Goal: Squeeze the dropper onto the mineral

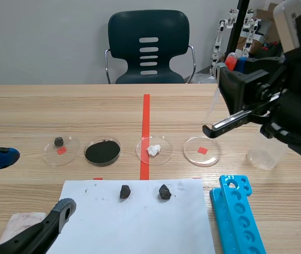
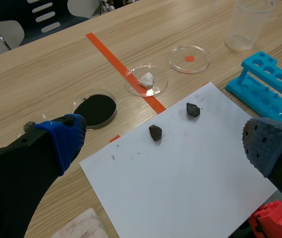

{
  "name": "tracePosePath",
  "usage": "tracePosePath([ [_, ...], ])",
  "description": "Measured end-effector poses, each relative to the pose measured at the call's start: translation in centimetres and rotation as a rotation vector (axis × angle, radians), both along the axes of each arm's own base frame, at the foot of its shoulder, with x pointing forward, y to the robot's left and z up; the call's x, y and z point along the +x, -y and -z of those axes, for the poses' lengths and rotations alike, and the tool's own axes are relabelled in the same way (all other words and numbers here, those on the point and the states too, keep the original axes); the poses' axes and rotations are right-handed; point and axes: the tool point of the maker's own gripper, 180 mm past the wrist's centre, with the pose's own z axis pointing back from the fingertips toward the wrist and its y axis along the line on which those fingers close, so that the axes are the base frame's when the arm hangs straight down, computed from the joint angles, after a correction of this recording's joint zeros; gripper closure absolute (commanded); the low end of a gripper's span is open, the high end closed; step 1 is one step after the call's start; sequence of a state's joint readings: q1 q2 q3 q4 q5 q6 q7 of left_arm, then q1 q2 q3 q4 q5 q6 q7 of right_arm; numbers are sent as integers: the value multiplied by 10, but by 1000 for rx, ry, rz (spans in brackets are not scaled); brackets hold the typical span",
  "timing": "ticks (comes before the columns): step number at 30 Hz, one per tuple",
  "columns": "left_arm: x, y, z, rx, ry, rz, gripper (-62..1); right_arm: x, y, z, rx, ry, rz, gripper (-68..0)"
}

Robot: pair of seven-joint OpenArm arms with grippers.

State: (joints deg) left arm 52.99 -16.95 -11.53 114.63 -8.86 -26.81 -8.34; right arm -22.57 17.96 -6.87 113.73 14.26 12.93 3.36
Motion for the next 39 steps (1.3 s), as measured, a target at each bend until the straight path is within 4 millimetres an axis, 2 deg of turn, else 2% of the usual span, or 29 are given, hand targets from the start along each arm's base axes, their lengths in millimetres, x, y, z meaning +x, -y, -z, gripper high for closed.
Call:
tracePosePath([
  [10,0,0,0,0,0,0,-623,33,-6,43,-7,-79,-16,-94],
  [20,0,0,0,0,0,0,-623,60,-19,58,13,-104,-29,-94],
  [29,0,0,0,0,0,0,-623,75,-43,72,22,-134,-78,-94],
  [39,0,0,0,0,0,0,-623,81,-55,88,38,-174,-91,-94],
])
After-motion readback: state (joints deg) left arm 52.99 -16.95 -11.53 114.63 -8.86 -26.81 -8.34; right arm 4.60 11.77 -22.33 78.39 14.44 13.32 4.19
